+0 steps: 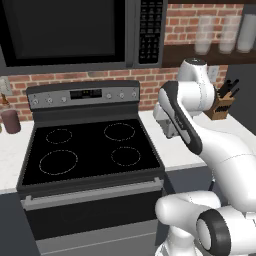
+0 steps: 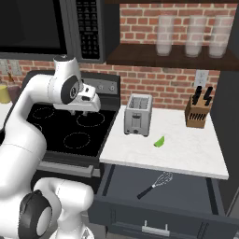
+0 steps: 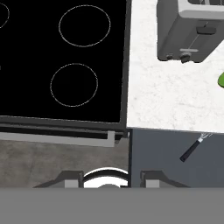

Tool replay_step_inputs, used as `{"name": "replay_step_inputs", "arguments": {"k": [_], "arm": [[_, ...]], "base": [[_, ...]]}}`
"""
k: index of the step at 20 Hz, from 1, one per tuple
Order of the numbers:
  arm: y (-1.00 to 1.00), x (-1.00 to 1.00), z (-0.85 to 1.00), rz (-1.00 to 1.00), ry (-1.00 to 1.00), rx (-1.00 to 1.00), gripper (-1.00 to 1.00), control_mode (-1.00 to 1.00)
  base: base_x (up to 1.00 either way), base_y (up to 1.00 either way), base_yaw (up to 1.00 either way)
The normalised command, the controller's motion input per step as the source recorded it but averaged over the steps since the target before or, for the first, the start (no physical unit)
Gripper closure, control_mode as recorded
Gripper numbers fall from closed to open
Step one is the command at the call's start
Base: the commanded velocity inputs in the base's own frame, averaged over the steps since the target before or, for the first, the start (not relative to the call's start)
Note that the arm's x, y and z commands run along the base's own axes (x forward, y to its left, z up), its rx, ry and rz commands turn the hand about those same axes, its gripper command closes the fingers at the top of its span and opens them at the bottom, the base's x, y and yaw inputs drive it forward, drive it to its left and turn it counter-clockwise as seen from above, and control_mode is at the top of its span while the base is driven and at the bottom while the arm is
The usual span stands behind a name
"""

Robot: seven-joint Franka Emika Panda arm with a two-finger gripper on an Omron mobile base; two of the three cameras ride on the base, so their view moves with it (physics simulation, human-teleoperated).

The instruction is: Pick the whisk from the drawer and place it on the counter.

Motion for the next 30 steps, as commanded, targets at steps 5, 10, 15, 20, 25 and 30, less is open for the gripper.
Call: {"name": "replay_step_inputs", "arguments": {"k": [5, 10, 15, 20, 25, 30], "arm": [[0.00, 0.00, 0.00, 0.00, 0.00, 0.00, -1.00, 1.00], [0.00, 0.00, 0.00, 0.00, 0.00, 0.00, -1.00, 1.00], [0.00, 0.00, 0.00, 0.00, 0.00, 0.00, -1.00, 1.00], [0.00, 0.00, 0.00, 0.00, 0.00, 0.00, -1.00, 1.00], [0.00, 0.00, 0.00, 0.00, 0.00, 0.00, -1.00, 1.00], [0.00, 0.00, 0.00, 0.00, 0.00, 0.00, -1.00, 1.00]], "base": [[0.00, 0.00, 0.00], [0.00, 0.00, 0.00], [-0.02, 0.07, 0.00], [-0.03, 0.80, -0.06], [0.00, 0.82, -0.08], [0.02, 0.35, -0.03]]}}
